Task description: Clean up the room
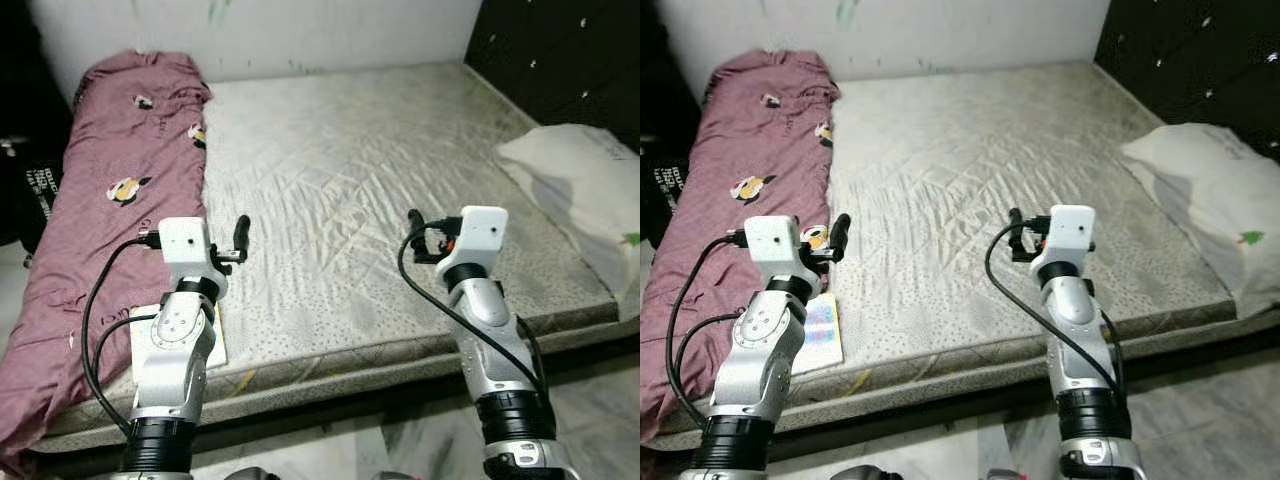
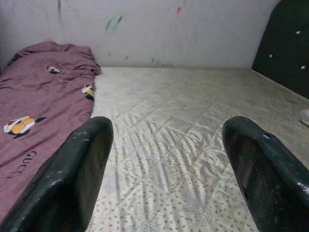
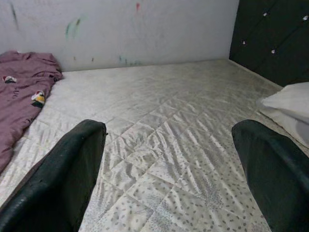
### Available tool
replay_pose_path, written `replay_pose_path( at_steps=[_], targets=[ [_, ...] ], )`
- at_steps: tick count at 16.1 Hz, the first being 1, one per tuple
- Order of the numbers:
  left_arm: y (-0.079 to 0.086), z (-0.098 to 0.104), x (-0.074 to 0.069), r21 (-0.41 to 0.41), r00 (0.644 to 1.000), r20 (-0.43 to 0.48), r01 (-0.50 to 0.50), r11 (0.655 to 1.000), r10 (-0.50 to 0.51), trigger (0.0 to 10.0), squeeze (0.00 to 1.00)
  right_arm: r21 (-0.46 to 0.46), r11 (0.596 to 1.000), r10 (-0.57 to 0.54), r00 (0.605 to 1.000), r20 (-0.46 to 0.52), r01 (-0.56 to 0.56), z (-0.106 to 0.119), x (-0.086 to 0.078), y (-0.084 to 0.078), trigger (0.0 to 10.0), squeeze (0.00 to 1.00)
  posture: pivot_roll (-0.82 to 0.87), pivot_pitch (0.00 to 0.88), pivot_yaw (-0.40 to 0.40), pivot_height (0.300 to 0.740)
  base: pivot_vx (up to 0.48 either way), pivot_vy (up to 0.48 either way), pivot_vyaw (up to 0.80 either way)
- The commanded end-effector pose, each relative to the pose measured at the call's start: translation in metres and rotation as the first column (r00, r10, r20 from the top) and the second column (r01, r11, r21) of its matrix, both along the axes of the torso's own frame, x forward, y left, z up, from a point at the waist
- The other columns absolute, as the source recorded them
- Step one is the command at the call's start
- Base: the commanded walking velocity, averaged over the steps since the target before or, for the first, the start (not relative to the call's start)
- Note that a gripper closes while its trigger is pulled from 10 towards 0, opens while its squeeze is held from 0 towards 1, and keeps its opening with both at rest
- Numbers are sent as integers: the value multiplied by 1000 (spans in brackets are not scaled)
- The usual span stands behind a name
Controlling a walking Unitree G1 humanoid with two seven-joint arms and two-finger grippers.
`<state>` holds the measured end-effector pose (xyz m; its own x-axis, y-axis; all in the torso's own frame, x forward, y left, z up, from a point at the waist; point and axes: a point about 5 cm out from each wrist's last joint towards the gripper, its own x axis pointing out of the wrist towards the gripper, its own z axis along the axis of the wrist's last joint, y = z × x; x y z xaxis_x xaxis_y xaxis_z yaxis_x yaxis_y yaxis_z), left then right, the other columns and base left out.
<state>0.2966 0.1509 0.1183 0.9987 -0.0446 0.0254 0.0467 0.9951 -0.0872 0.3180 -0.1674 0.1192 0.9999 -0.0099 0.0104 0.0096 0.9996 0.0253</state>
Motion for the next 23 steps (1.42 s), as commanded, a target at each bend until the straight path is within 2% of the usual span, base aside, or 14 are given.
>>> replay_pose_path(
  at_steps=[1,5,12,23],
  targets=[
    [3,4,1,6,1000,13,-1,1000,1,10000,0,3,1000,8,1000,14,-8,5,4,4,10000,0,-101,0,30,740,307,0,0],
    [2,4,2,7,1000,10,-3,1000,3,10000,0,2,1000,5,1000,15,-5,5,4,4,10000,0,-102,0,30,740,306,0,0],
    [4,1,3,-26,999,-18,-44,999,44,10000,0,2,1000,4,1000,15,-4,5,4,3,10000,0,-100,0,27,740,0,0,0],
    [2,0,3,-28,999,-29,-36,999,35,10000,0,-5,1000,15,1000,2,-15,2,3,5,10000,0,-95,0,25,740,0,480,0]
  ],
)
